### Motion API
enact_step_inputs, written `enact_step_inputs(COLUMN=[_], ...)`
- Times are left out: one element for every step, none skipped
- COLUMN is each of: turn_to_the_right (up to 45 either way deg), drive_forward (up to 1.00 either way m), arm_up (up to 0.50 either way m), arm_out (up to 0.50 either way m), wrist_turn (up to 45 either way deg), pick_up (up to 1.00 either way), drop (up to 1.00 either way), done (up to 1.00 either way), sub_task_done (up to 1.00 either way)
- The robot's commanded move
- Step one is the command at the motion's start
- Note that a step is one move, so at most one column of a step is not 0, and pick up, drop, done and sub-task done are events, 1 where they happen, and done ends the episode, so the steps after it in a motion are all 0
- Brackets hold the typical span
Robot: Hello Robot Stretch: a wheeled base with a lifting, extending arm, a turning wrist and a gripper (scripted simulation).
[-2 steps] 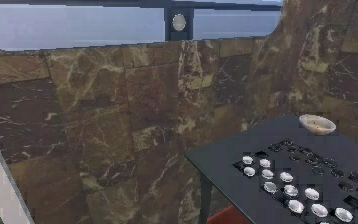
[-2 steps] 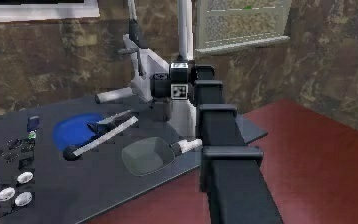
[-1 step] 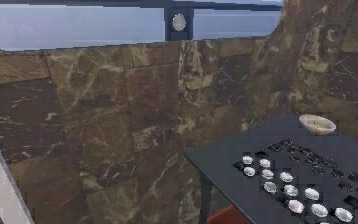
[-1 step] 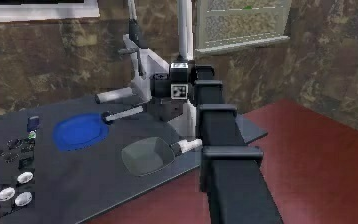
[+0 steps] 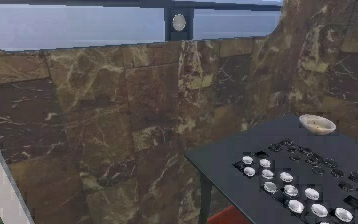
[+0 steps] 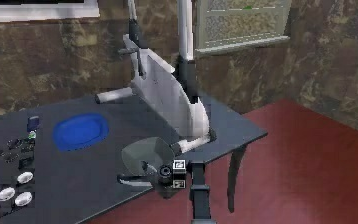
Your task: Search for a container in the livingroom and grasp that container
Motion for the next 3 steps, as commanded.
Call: enact_step_inputs(turn_to_the_right=[0.0,0.0,0.0], drive_forward=[0.0,0.0,0.0], arm_up=[0.0,0.1,0.0], arm_out=[0.0,0.0,0.0], wrist_turn=[0.0,0.0,0.0], pick_up=[1.0,0.0,0.0], drop=[0.0,0.0,0.0], done=[0.0,0.0,1.0], sub_task_done=[0.0,0.0,0.0])
